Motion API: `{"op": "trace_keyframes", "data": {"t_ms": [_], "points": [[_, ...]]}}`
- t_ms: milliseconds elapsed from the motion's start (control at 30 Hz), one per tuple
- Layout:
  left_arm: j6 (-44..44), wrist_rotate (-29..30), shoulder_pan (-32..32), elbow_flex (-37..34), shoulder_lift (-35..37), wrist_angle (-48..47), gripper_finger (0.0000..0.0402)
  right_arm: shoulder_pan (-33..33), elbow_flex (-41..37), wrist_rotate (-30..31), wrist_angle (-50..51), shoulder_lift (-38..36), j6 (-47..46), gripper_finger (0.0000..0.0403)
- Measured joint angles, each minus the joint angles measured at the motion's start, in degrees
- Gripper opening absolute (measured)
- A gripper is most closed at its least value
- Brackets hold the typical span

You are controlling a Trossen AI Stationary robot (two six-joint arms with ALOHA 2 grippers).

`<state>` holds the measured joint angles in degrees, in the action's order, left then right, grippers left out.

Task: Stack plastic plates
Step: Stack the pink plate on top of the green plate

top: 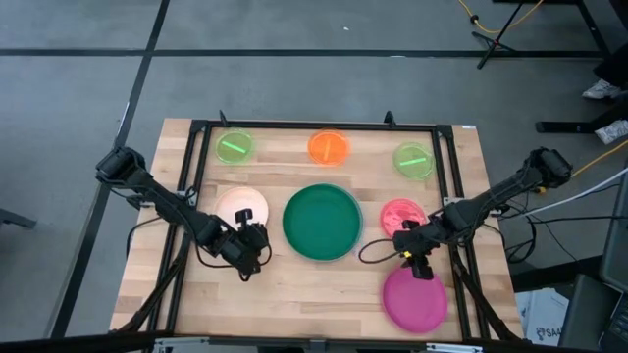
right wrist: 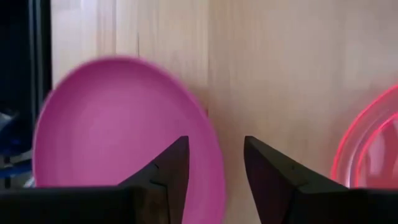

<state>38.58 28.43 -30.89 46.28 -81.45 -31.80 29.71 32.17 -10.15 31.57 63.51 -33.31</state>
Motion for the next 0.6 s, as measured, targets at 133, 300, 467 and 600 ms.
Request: {"op": "trace_keyframes", "data": {"t_ms": [133,300,467,600], "points": [[-0.1,1.0,0.1,0.0,0.0,0.1,0.0111,2.8,-3.1,-0.2,-2.3,0.0,-0.9,0.0144],[-0.1,1.0,0.5,0.0,0.0,0.2,0.0111,4.1,-6.7,1.5,-5.2,0.1,-2.5,0.0144],[-0.1,1.1,0.5,0.0,0.0,0.3,0.0111,4.1,-8.1,0.0,-8.5,0.1,-3.8,0.0135],[-0.1,1.6,0.5,0.0,0.0,0.3,0.0111,4.1,-8.4,0.0,-9.1,0.1,-3.9,0.009]]}}
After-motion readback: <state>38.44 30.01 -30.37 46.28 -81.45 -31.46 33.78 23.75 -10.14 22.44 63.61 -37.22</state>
